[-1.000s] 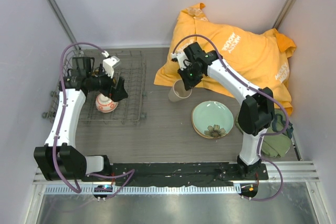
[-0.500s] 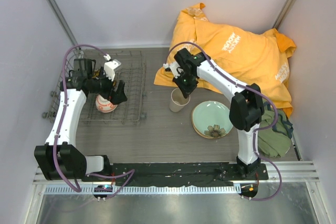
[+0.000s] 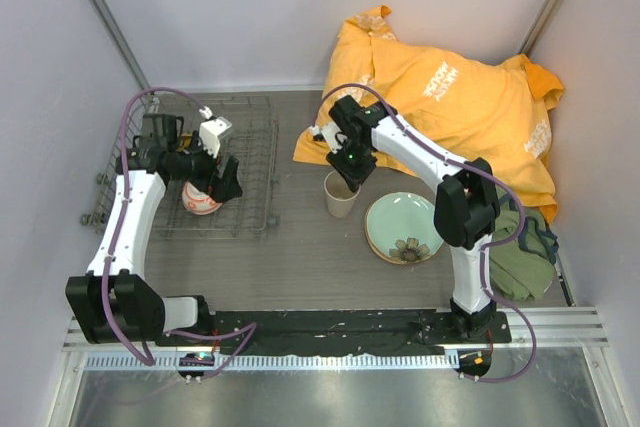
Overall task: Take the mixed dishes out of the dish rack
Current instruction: Place the cup at the center of the board.
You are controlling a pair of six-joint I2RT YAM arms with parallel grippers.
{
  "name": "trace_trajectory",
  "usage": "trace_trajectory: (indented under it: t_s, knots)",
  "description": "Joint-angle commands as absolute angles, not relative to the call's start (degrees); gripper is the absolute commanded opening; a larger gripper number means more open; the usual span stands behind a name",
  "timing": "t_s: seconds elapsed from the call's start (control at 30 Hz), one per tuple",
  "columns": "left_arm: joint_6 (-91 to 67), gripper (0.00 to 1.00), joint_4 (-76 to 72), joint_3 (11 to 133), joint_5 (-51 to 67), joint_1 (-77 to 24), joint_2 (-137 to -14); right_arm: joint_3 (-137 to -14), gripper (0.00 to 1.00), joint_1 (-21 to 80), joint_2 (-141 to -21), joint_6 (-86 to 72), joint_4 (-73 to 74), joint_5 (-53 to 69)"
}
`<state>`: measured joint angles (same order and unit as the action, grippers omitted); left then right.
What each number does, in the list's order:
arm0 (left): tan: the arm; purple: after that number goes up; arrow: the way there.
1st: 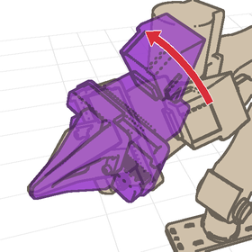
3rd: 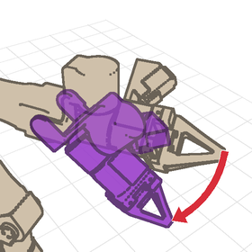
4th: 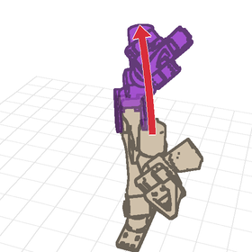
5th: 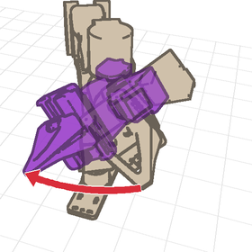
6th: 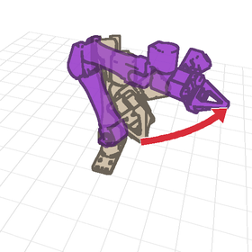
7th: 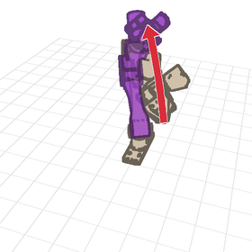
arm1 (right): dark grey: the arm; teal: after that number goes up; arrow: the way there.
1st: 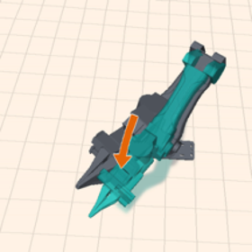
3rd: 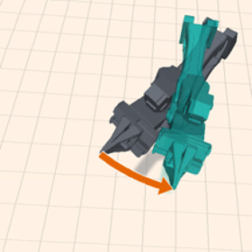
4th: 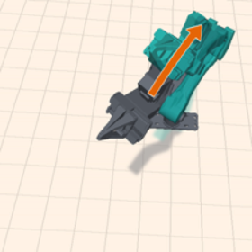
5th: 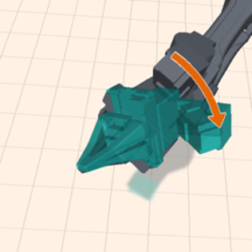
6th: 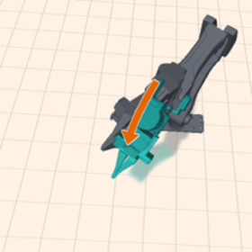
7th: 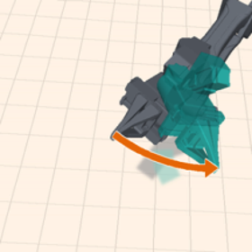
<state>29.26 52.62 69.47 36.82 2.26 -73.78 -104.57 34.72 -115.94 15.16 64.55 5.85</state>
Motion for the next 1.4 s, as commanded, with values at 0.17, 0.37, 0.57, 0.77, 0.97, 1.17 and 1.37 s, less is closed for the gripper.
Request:
trace_trajectory:
  t_s: [0.17, 0.37, 0.57, 0.77, 0.97, 1.17, 1.37]
  knots:
    - [30.41, 1.0, 52.3, 69.52, 36.22, 2.2, -72.95, -107.75, 0.5, 35.16, -115.31, 15.38, 64.42, 4.66]
    - [29.97, 1.0, 50.01, 69.78, 33.31, 2.2, -72.51, -110.04, 0.6, 35.07, -113.12, 15.03, 64.42, 3.78]
    - [31.55, 1.0, 49.13, 71.8, 25.68, 2.28, -73.47, -113.46, 0.67, 35.16, -110.48, 14.94, 65.39, 3.08]
    - [32.61, 1.0, 49.83, 73.74, 17.24, 2.37, -76.11, -115.66, 0.77, 35.07, -107.49, 15.03, 65.48, 2.2]
    - [32.87, 1.0, 49.57, 74.18, 13.46, 4.39, -79.62, -115.05, 0.81, 35.16, -103.81, 15.12, 64.6, 1.49]
    - [33.14, 1.0, 47.55, 74.18, 10.81, 5.89, -85.16, -110.92, 0.81, 35.07, -101.25, 15.29, 62.93, 1.23]
    - [32.43, 1.0, 44.56, 74.09, 8.35, 5.89, -89.99, -107.23, 0.82, 35.16, -100.02, 15.65, 61.7, 1.23]
